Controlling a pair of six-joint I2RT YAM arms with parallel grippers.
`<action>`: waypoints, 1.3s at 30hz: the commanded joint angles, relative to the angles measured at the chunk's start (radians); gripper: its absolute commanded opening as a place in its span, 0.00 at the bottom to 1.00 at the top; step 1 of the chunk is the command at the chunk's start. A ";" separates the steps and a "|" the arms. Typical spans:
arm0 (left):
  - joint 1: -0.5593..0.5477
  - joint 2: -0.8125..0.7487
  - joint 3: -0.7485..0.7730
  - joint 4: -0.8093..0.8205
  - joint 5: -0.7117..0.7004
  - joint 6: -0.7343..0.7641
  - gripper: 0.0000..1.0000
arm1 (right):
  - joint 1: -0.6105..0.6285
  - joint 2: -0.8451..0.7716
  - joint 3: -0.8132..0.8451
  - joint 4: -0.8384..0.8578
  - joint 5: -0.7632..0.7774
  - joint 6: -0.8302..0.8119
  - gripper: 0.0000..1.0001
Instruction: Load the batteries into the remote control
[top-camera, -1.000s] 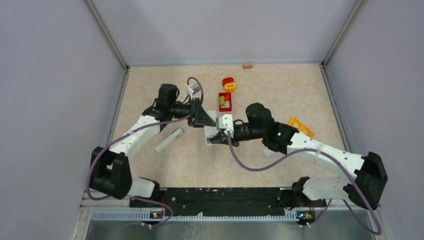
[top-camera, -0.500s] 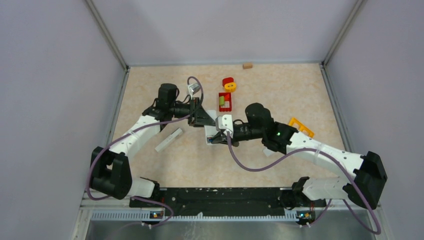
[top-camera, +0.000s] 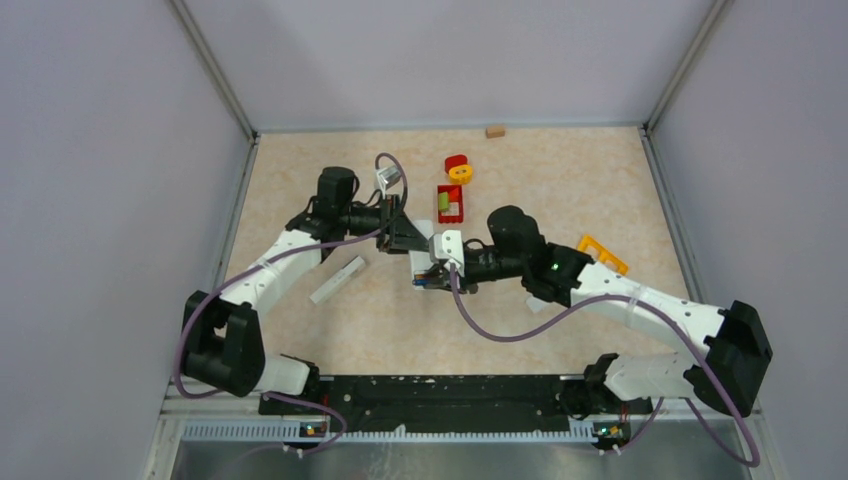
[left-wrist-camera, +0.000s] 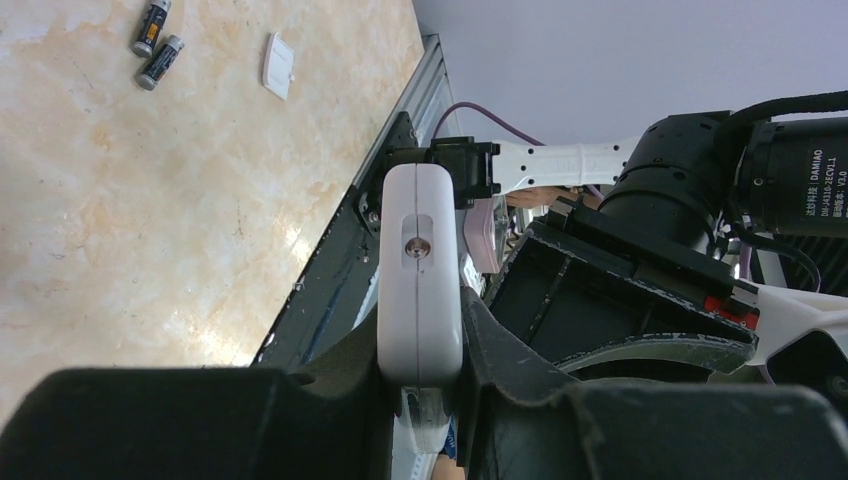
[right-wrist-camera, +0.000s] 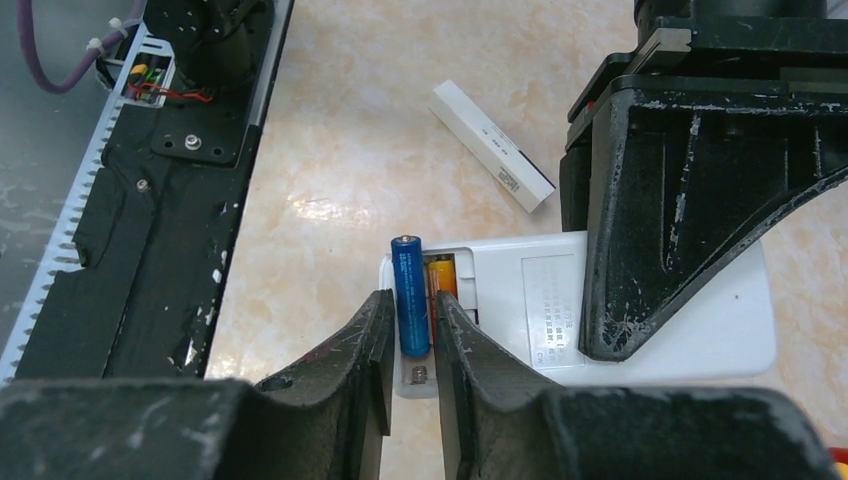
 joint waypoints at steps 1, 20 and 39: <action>0.005 0.004 0.028 0.039 0.029 0.002 0.00 | 0.012 0.003 0.066 -0.053 0.005 -0.029 0.23; 0.005 0.029 0.041 0.015 -0.018 0.026 0.00 | 0.011 -0.096 0.191 -0.141 0.132 0.479 0.67; 0.006 0.017 0.050 0.009 -0.048 0.028 0.00 | 0.000 -0.090 -0.016 -0.029 0.456 1.290 0.96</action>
